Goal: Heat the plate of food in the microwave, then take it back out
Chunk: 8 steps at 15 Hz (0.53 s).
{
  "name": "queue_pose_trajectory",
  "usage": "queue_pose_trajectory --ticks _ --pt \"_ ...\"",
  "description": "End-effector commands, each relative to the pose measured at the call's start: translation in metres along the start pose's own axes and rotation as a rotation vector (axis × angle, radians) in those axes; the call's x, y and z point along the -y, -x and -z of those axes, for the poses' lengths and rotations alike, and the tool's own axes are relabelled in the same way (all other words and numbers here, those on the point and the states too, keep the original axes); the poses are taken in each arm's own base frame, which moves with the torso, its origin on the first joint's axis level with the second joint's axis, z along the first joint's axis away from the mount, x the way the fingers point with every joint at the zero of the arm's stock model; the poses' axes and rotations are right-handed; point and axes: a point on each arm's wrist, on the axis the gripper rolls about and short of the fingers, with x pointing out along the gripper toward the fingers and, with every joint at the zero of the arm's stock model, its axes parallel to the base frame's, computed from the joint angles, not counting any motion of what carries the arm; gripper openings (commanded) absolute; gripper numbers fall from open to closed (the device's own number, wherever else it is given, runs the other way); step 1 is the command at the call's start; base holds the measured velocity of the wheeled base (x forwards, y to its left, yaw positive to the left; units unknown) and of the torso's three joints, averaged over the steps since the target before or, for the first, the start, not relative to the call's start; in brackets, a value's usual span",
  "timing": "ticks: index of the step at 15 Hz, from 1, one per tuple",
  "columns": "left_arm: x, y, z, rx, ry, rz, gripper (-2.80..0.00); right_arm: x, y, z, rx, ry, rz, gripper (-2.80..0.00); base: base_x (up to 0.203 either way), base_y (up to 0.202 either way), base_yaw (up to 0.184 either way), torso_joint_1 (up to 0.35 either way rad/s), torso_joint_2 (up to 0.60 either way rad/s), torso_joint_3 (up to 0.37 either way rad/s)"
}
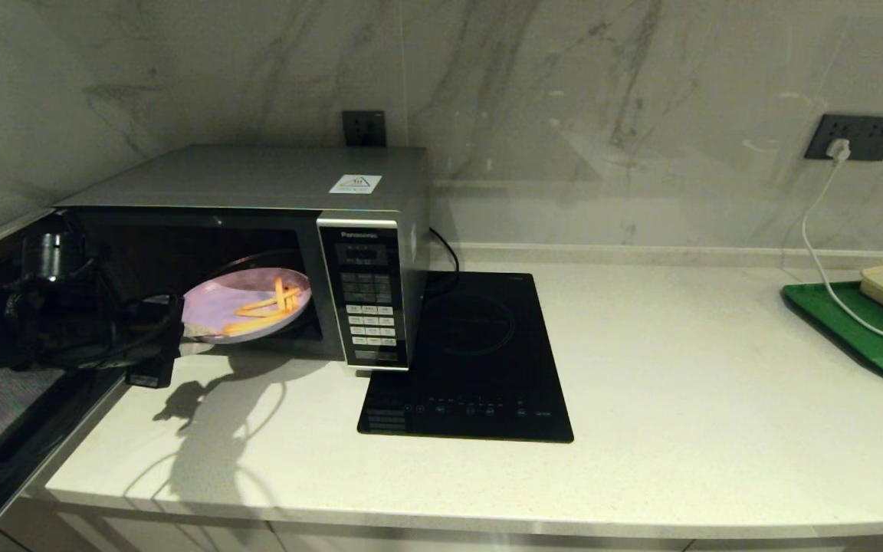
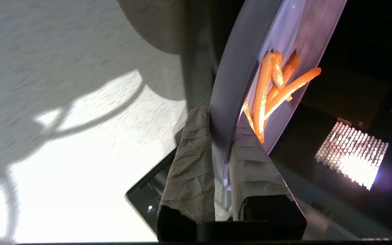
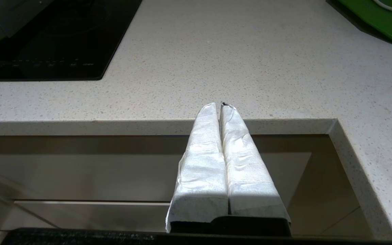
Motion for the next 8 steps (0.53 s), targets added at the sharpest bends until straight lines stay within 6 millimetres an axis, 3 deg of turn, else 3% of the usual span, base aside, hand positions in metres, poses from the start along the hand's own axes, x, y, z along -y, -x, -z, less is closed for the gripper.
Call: queue_pose_trajectory --ticks 1,8 --pt "-0.010 0.026 0.009 0.003 0.005 0.010 -2.80 0.000 0.000 0.000 -0.002 0.000 0.000 -2.80 0.000 0.000 0.000 0.000 0.00 0.000" --pt "-0.041 0.093 0.031 -0.018 -0.052 0.082 -2.80 0.000 0.000 0.000 -0.002 0.000 0.000 -2.80 0.000 0.000 0.000 0.000 0.00 0.000"
